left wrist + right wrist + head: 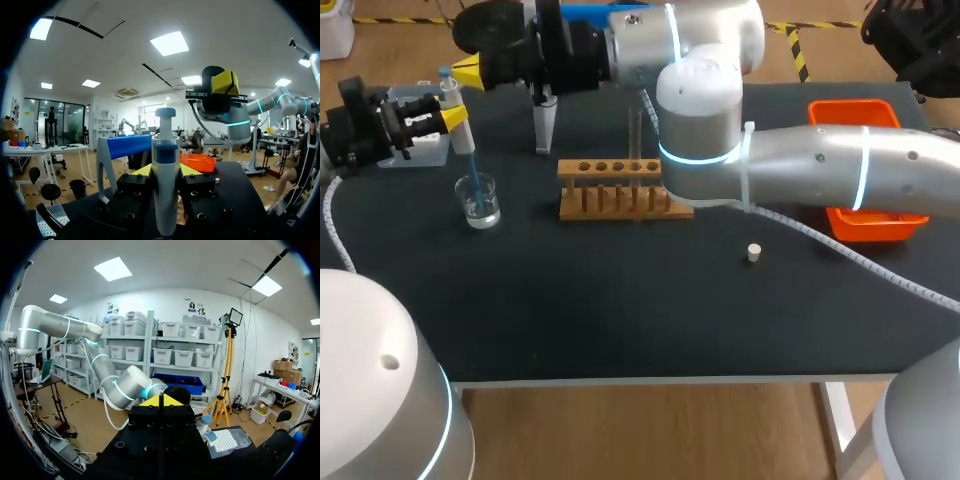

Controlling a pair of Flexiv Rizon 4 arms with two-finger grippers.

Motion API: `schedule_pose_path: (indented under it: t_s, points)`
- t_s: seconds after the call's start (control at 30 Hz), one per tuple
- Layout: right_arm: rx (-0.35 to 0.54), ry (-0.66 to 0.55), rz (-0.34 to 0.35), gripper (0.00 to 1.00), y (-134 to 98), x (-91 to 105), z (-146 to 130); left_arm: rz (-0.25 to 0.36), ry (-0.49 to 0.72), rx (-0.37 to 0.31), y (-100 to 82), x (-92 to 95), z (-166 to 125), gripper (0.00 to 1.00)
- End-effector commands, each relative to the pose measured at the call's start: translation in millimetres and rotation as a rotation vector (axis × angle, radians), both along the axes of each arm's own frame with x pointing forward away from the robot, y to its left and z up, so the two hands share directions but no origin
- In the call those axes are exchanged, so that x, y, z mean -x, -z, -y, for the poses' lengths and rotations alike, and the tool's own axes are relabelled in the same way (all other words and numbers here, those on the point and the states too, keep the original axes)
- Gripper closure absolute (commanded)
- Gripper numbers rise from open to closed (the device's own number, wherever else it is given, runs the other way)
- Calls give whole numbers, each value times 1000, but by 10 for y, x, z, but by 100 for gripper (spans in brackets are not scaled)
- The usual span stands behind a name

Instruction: Invert the test tube, pick up the pipette, mount the tip to pipette, aspirate from beaker and dispense into the tube, eject the tip, return the pipette, and cap with the stopper.

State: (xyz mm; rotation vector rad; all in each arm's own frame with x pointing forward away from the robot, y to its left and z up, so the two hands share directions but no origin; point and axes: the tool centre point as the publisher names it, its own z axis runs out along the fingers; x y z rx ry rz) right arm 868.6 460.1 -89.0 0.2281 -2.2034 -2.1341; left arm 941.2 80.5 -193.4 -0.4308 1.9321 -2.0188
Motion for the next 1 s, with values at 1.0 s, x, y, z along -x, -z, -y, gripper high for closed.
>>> schedule_pose_path:
  t_s: [1.0]
  points:
    - [-22,113,-79,100,214,-461,-424,2,4,2,4,-1,-15,100]
